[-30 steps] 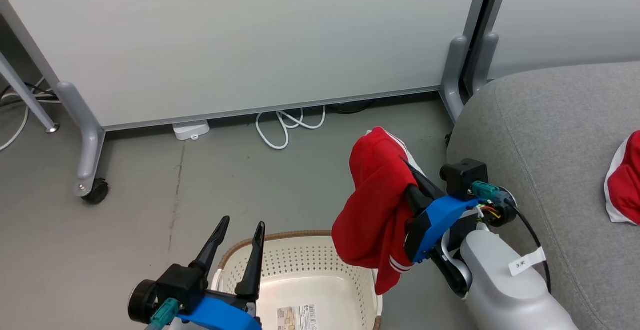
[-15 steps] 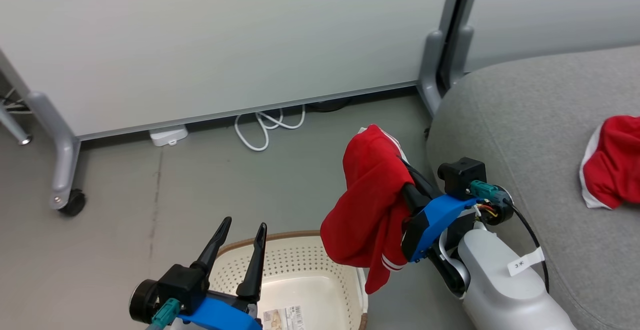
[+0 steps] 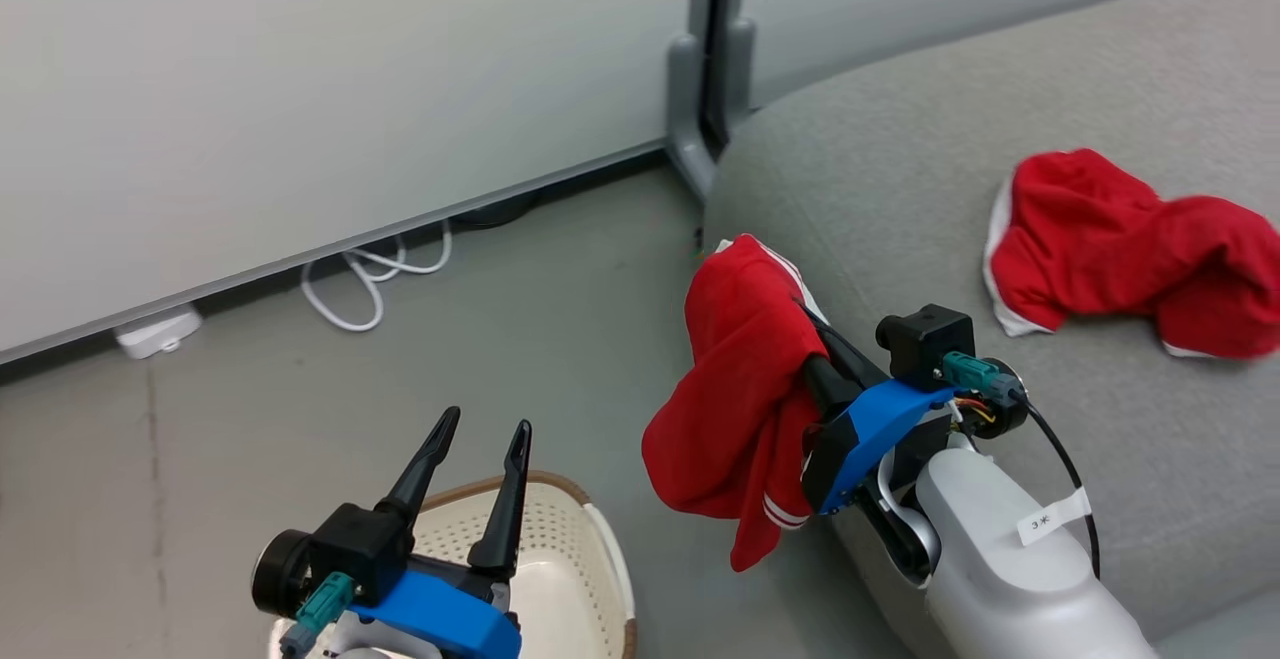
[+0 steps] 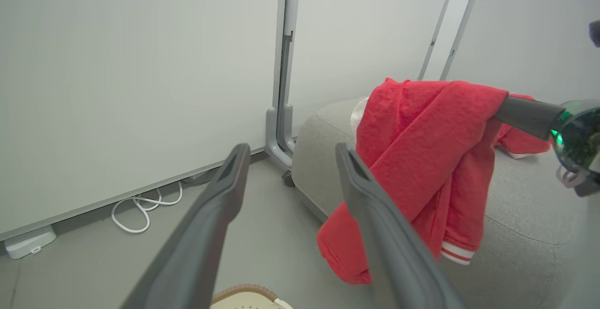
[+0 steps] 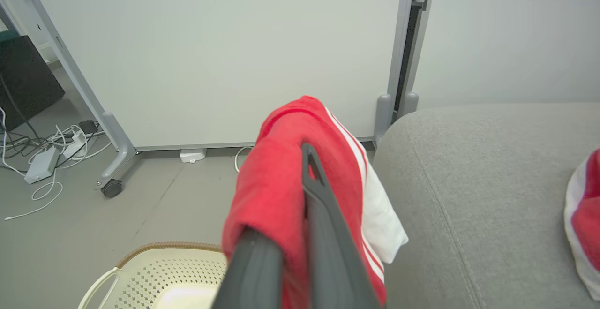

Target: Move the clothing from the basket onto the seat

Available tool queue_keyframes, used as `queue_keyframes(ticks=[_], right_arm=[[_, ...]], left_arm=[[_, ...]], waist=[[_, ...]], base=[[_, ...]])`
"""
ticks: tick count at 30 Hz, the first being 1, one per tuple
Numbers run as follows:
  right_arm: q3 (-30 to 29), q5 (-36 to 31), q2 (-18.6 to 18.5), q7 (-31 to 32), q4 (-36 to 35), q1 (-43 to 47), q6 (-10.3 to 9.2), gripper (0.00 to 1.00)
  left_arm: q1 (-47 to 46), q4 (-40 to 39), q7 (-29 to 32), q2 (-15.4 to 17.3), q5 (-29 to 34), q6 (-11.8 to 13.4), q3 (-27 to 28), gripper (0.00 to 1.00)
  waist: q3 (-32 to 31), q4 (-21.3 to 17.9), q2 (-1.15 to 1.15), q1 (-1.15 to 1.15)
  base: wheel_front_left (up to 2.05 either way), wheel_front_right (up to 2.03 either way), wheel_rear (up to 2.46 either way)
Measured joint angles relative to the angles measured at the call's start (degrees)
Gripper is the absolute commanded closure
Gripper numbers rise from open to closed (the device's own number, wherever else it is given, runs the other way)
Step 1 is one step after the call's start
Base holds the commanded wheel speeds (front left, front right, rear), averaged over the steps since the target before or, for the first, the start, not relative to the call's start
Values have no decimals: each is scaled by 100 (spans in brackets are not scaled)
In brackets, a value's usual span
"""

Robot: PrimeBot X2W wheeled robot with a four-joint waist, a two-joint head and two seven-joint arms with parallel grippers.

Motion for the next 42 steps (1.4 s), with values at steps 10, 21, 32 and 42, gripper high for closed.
queue_keyframes(ticks=[10, 21, 32, 42], right_arm=[[-51, 18, -1, 0, -146, -8, 0, 100], [-114, 58, -2, -3, -232, 65, 0, 100], [-254, 8, -1, -3, -318, 134, 0, 100], [-240, 225, 1, -2, -331, 32, 0, 100]], left_arm=[[-125, -52, 0, 11, 2, 0, -58, 0], [-138, -45, 0, 37, 9, -1, -134, 0], [-254, 22, 0, 151, -52, -1, -275, 0], [-255, -68, 0, 202, -37, -1, -222, 0]], waist=[[208, -842, 0, 1], [298, -1451, 0, 0], [346, -1468, 0, 1], [465, -1456, 0, 0]], base=[[0, 0, 0], [0, 0, 0], [0, 0, 0], [0, 0, 0]])
